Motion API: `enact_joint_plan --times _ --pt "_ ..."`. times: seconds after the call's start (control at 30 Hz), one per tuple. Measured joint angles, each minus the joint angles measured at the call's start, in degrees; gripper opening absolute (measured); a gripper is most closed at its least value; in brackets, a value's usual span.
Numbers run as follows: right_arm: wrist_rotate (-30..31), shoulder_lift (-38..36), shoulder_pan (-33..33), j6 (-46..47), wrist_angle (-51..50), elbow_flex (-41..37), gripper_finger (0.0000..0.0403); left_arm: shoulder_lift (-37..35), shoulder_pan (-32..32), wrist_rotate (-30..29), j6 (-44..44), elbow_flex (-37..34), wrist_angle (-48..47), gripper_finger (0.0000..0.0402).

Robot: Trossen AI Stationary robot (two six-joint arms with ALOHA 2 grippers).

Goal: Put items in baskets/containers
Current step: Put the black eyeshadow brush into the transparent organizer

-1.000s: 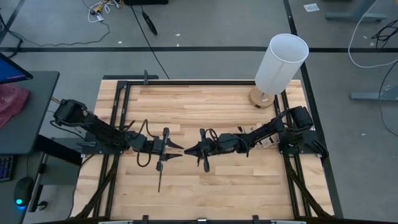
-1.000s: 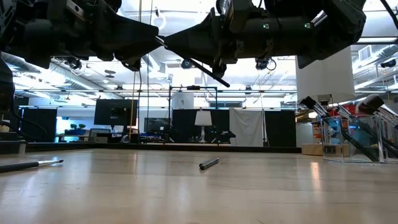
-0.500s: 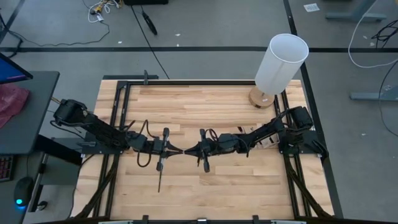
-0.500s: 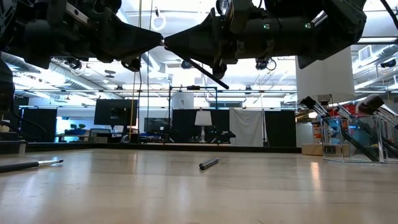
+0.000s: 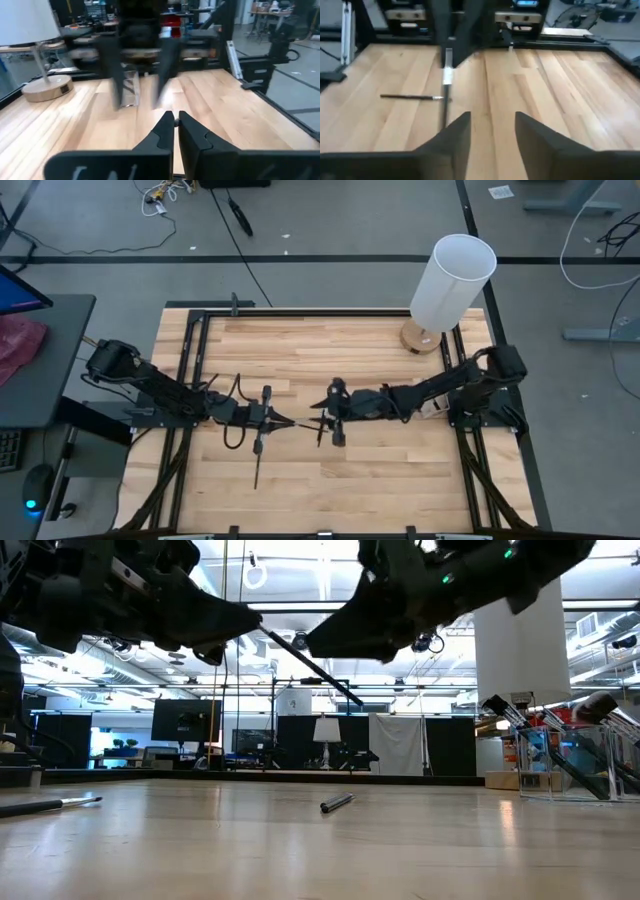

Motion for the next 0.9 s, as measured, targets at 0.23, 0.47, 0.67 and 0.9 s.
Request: enact_joint_plan --times 0.23,0.47,0.67,0.9 --pt "7.95 0.29 3.45 -0.69 -1.10 0.38 0.0191 0.00 2.20 -0.54 -2.28 0.00 -0.26 0.0013" --pt "14.41 3.91 4.03 -2.73 -1.36 4.16 0.0174 0.00 3.03 -1.23 -3.37 0.00 -0.37 0.0011" --pt "14.35 8.77 4.26 -5.98 -1.57 8.29 0.0170 -0.02 3.03 -1.52 -3.89 0.04 -0.16 0.0014" --pt "15.33 8.92 4.12 -5.17 -0.86 8.74 0.0111 -0.02 3.03 -1.52 -4.48 0.06 -0.38 0.0014"
